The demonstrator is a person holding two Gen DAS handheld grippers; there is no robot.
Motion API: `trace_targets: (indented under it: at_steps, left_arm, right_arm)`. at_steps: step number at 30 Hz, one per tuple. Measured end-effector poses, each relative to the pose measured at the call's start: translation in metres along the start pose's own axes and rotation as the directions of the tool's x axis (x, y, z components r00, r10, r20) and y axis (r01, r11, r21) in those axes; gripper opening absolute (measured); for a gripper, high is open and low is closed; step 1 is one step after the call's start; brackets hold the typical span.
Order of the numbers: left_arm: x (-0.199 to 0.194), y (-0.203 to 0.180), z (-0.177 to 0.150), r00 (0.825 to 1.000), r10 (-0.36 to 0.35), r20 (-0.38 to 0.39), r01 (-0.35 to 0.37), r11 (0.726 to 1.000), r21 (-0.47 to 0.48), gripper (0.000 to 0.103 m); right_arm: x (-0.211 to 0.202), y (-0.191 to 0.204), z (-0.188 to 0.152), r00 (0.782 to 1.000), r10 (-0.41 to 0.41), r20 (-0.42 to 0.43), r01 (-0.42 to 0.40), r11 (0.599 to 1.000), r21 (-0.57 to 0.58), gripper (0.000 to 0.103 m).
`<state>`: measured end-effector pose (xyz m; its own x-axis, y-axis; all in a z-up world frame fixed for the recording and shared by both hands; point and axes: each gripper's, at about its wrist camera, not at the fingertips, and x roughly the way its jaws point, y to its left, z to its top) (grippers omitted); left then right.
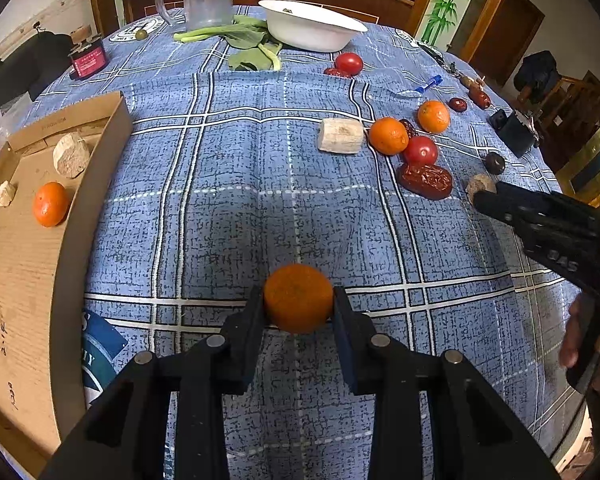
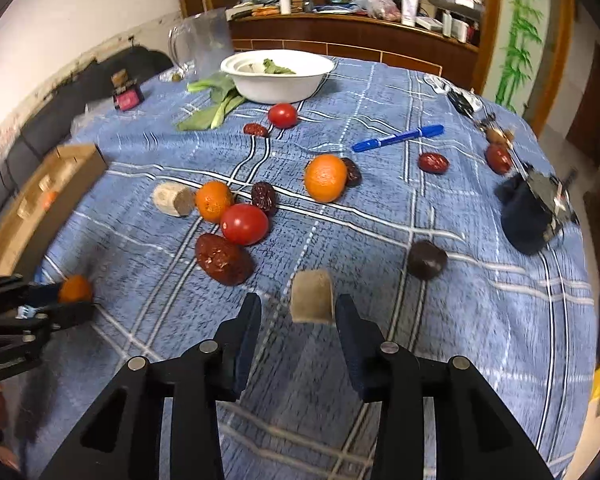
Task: Organize fruits
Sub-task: 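Carry the cube in the right tool and the orange in the left tool over the tray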
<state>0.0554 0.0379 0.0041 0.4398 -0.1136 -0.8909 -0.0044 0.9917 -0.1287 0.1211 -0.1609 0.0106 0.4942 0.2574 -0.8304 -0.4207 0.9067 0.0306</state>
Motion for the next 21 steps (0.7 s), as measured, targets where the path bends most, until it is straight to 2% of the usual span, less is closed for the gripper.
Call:
trace_targets:
  at_steps: [3,4,10,13,21]
  left_arm:
    - [0.0,0.0,0.0,1.0,-0.001,0.007,0.001,1.0,0.006,0.031]
    - [0.0,0.0,-0.001,1.0,-0.001,0.011,0.001,1.0,0.008,0.031]
    - [-0.001,0.002,-0.002,0.999,-0.01,0.034,0.01,1.0,0.01,0.031]
    - [-0.006,0.005,-0.003,0.999,-0.043,0.034,0.043,0.999,-0.01,0.031]
    - [-0.033,0.006,-0.012,0.995,-0.077,0.057,0.077,0.997,-0.008,0.031]
  right_arm:
    - [0.01,-0.002,0.001,1.0,-0.025,-0.013,0.025,1.0,-0.005,0.038]
    - [0.013,-0.005,0.001,0.999,-0.024,-0.023,0.024,1.0,0.004,0.024]
    - [0.0,-0.009,-0.007,1.0,-0.014,-0.019,0.014,1.0,0.014,0.024]
    - [-0.019,-0.007,-0.012,1.0,0.002,0.003,-0.002,1.0,0.028,0.024]
    - [-0.056,0.022,-0.033,1.0,0.001,0.031,-0.001,1.0,-0.007,0.025]
